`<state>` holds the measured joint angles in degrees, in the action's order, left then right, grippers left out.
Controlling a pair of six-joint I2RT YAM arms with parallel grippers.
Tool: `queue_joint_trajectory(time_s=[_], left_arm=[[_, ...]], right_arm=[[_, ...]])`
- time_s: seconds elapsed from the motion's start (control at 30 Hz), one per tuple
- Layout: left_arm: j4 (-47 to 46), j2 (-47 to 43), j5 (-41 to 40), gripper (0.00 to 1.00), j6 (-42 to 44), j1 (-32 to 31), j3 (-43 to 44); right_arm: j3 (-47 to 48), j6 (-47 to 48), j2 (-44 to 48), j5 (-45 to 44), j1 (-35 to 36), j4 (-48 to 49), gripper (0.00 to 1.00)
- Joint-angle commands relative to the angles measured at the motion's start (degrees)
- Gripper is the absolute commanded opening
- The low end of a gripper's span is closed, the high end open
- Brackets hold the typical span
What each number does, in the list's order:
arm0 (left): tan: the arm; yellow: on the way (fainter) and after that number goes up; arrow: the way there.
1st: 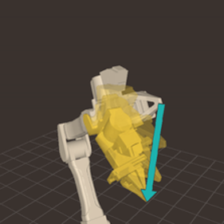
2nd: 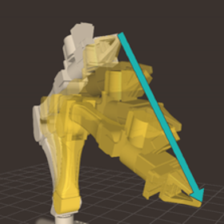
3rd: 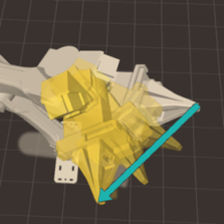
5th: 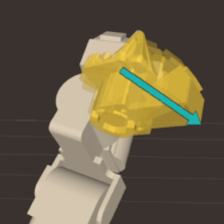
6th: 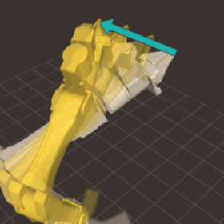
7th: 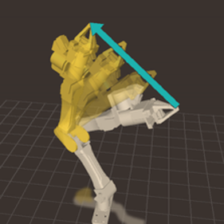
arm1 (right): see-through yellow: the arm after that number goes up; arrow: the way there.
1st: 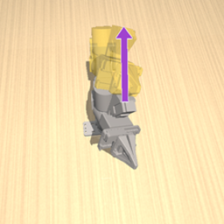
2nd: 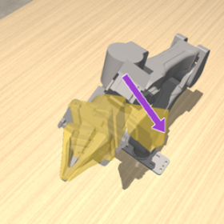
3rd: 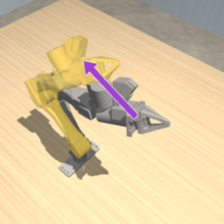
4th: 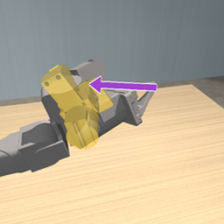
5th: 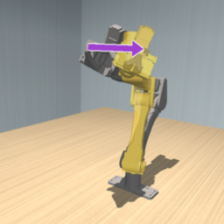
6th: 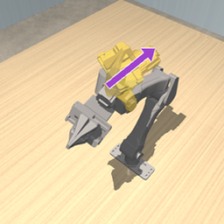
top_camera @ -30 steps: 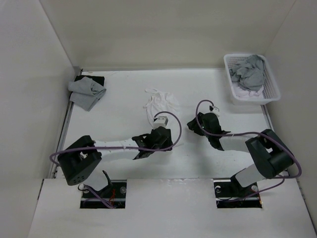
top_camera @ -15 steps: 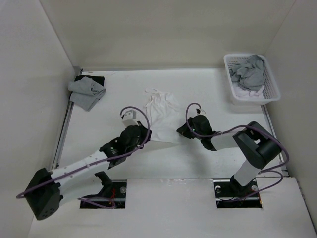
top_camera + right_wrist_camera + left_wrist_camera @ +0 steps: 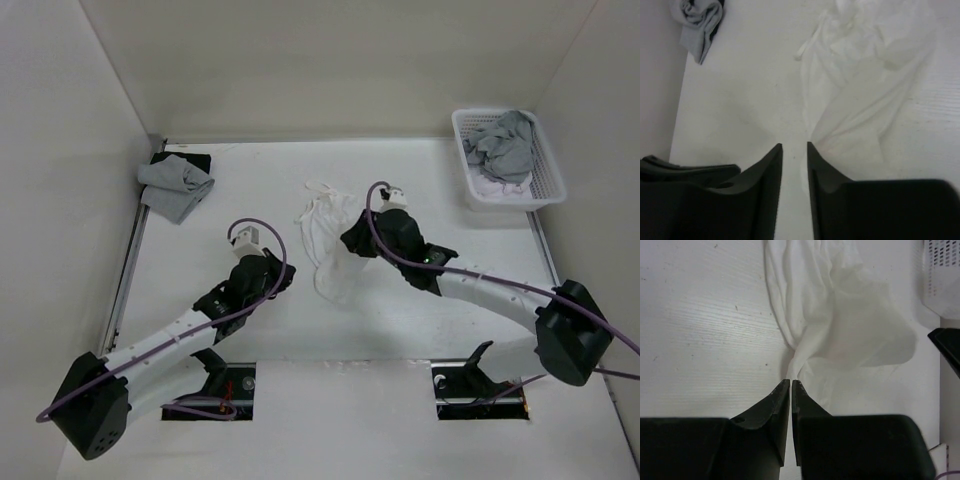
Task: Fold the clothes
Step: Flatten the tank top out
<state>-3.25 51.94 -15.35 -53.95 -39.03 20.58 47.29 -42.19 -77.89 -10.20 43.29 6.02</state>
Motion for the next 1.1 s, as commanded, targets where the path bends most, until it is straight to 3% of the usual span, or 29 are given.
queue_joint_trajectory(time_s=[0.0, 0.13, 0.27, 0.43, 0.6, 0.93, 1.07], left_arm=[[-1.4, -0.4, 1.3, 0.07, -1.2, 1.3, -1.5], [0.9, 5.4, 3.9, 0.11, -0.1, 0.6, -0.6], [0.5, 13.4, 3.9, 0.15, -0.2, -7.4, 3.1], [-3.4, 23.1, 3.2, 0.29, -4.7, -14.8, 8.0], [-2.6, 28.8, 2.1, 0.34, -10.5, -17.7, 10.9], [-1.3, 38.5, -1.4, 0.33, -19.6, -17.9, 13.7], [-4.2, 37.1, -1.8, 0.14, -19.6, -17.7, 11.5]], right_arm=[[0.6, 4.1, -1.0, -6.3, 4.3, -13.6, 0.4], [-5.0, 1.8, 1.4, -9.6, 3.5, -10.0, 0.43], [-7.2, 1.9, 4.0, -9.8, 1.8, -6.4, 0.46], [-8.1, 3.1, 3.7, -9.2, 0.3, -3.8, 0.31], [-11.1, 2.8, 4.9, -8.2, 0.3, 0.6, 0.31], [-16.8, 1.7, 10.4, -7.2, 0.3, 7.0, 0.38], [-18.7, 1.0, 10.9, -7.2, -1.1, 7.1, 0.45]])
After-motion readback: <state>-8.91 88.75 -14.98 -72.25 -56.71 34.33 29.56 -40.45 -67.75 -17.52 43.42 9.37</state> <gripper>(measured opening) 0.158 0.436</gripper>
